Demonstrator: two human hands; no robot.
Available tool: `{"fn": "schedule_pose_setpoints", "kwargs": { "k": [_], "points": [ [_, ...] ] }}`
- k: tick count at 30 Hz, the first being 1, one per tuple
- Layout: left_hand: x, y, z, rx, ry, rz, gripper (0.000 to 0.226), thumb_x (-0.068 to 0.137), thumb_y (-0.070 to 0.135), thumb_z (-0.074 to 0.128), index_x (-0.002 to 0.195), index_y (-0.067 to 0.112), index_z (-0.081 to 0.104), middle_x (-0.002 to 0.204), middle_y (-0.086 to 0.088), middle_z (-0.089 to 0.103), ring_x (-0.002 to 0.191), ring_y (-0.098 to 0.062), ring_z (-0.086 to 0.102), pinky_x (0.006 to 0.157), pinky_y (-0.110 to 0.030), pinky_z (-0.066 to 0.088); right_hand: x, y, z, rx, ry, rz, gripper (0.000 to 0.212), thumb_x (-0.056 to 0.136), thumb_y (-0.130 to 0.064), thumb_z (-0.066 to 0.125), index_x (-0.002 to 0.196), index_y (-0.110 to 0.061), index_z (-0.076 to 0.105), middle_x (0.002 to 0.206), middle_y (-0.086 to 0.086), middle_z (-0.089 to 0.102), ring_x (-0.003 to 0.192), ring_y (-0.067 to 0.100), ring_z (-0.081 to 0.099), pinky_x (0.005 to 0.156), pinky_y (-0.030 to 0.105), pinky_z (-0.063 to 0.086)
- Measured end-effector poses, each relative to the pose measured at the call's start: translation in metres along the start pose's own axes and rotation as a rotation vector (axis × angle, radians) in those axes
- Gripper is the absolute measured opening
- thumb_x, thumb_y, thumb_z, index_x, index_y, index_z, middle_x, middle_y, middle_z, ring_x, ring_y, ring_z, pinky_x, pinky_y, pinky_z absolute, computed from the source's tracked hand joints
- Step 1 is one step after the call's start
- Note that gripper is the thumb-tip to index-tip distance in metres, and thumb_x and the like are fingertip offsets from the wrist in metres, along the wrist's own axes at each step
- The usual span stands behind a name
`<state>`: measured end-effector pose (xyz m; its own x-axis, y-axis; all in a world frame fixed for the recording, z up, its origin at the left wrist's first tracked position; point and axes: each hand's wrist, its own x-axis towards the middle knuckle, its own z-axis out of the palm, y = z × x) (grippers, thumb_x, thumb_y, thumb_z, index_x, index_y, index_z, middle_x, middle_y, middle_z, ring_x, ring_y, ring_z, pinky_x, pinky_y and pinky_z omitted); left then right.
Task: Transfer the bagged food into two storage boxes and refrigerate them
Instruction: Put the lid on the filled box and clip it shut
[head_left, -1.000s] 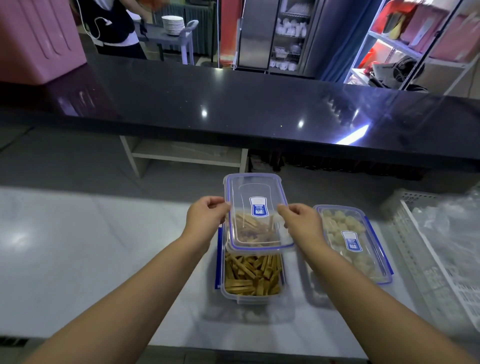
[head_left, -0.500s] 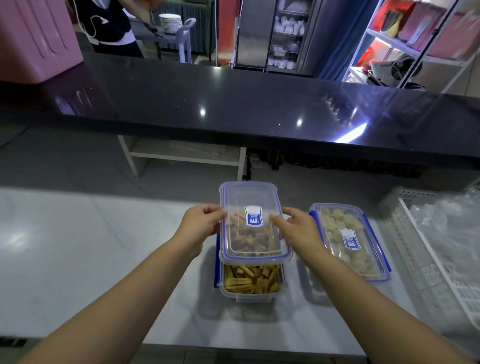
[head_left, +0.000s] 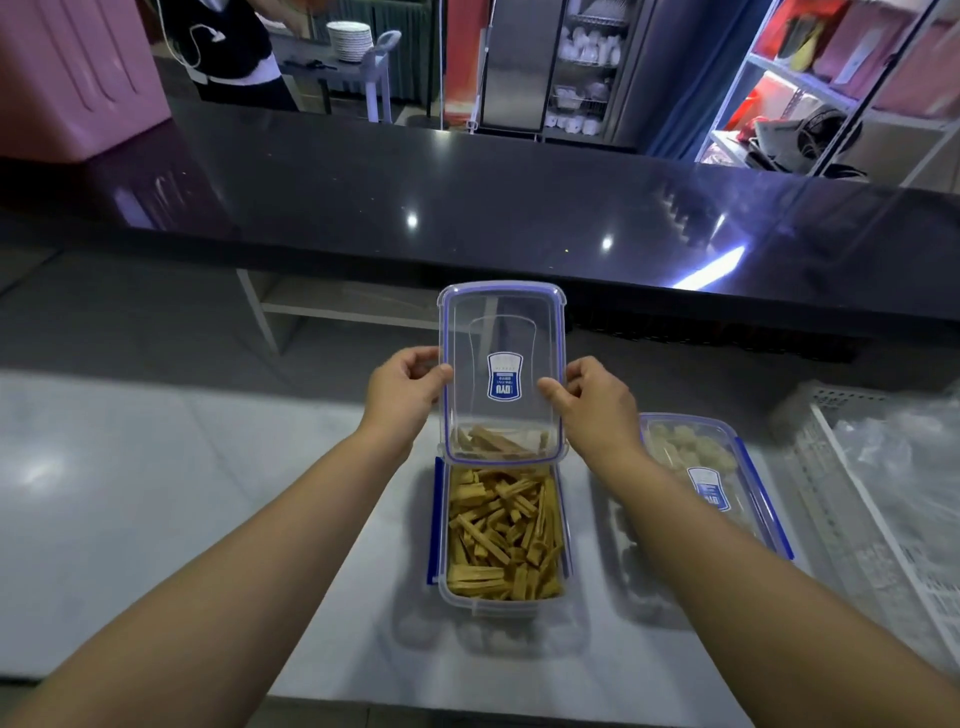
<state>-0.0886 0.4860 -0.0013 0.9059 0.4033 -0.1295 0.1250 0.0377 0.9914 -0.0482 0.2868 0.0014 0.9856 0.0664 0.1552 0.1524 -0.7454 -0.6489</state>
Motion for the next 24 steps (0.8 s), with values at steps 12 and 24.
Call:
{"fn": "schedule_pose_setpoints", "kwargs": {
  "k": [12, 24],
  "points": [
    [-0.019, -0.020, -0.008, -0.027, -0.050, -0.021, 0.017, 0.089, 0.011, 0.061, 0.103, 0.021, 0.060, 0.099, -0.009, 0.065, 0.092, -0.022, 0.063, 0.083, -0.034, 0.054, -0.022, 0.018, 0.003, 0.087, -0.096, 0.011, 0.019, 0.086, -0.039, 0.062, 0.087, -0.024, 0.051, 0.071, 0.000, 0.061, 0.065, 0.019, 0.060, 0.057, 0.034, 0.051],
    [-0.017, -0.004, 0.002, -0.072, -0.081, 0.036, 0.018, 0.087, 0.012, 0.063, 0.095, 0.028, 0.061, 0.096, -0.001, 0.068, 0.088, -0.013, 0.066, 0.072, -0.024, 0.053, -0.020, 0.013, -0.016, 0.126, -0.049, 0.023, 0.019, 0.087, -0.034, 0.063, 0.088, -0.018, 0.054, 0.073, 0.004, 0.060, 0.068, 0.024, 0.061, 0.064, 0.048, 0.056]
  ]
}}
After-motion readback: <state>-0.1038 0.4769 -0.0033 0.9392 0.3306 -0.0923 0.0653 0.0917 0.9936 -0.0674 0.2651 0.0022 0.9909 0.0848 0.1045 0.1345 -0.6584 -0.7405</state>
